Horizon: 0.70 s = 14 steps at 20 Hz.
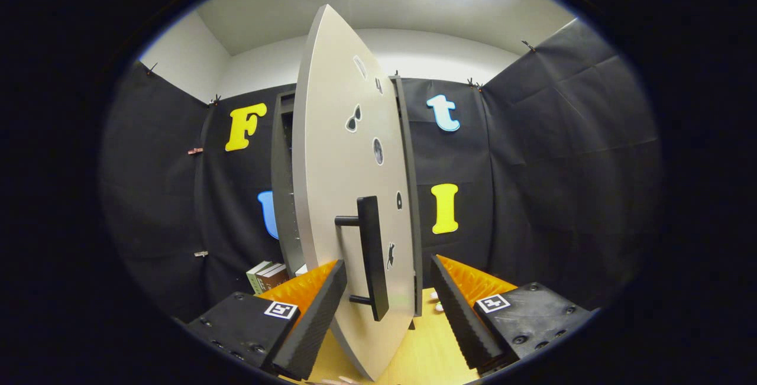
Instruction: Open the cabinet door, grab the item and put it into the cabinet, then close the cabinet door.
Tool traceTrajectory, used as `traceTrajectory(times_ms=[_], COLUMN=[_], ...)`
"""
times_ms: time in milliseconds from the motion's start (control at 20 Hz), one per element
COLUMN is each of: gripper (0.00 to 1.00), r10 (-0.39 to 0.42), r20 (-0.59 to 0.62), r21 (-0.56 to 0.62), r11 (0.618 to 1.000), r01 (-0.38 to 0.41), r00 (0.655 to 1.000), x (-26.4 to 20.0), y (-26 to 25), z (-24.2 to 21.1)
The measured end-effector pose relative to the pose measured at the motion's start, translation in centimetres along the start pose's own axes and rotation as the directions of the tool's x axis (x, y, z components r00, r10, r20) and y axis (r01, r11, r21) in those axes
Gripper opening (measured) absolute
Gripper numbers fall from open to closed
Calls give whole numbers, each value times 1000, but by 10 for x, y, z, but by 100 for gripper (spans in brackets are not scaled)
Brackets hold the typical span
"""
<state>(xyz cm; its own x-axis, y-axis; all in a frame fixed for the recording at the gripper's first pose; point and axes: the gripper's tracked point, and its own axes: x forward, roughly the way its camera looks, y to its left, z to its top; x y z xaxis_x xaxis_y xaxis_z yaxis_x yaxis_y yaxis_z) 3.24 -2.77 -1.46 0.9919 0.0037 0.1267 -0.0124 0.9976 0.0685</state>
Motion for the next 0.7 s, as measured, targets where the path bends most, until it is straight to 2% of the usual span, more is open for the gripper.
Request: traceTrajectory(times_ms=[300, 500, 700], gripper=[93, 93, 94], r10=[-11, 30, 8], r20=[-8, -4, -1], r21=[2, -14, -28], r11=[1000, 999, 1000], r01=[11, -30, -8], r00=[1000, 1000, 1000], x=[32, 51, 54], y=[72, 124, 136], z=[-15, -24, -29])
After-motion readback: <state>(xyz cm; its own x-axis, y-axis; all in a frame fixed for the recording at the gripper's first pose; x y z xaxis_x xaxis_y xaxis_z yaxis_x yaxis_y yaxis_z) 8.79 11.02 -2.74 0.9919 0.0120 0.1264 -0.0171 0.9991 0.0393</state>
